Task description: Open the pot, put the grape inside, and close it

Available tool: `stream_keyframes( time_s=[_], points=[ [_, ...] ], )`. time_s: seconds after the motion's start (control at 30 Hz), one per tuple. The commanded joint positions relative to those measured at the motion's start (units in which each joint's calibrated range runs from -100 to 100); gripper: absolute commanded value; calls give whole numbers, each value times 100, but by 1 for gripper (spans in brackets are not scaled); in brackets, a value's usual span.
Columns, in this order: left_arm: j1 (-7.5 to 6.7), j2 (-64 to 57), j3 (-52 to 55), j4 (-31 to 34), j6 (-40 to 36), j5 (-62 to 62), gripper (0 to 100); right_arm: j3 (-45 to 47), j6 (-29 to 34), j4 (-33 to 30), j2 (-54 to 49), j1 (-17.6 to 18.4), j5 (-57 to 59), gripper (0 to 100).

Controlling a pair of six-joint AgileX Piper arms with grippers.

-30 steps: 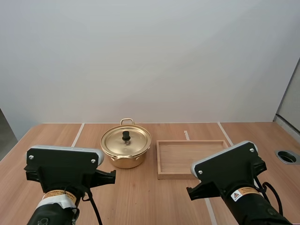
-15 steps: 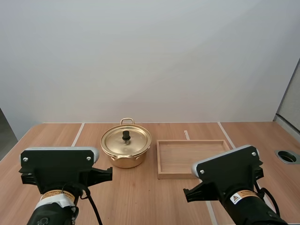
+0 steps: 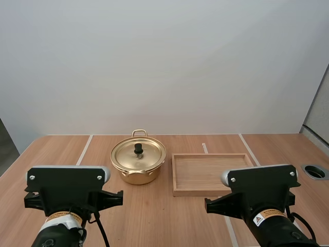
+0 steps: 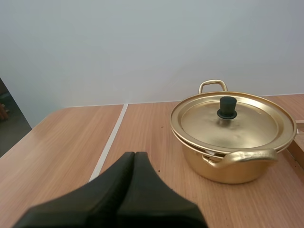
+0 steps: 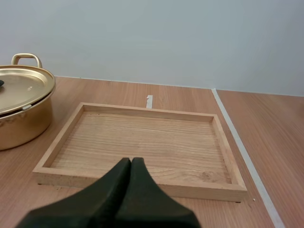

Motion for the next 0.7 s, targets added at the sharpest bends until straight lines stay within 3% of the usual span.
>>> stream_keyframes(
  time_s=[0.0,0.67],
  points=[
    [8,-41,8,-93,1,-71,0,0,55,-71,-42,6,-77,0],
    [8,-41,8,-93,1,-71,0,0,55,-71,-42,6,-44,0]
  ],
)
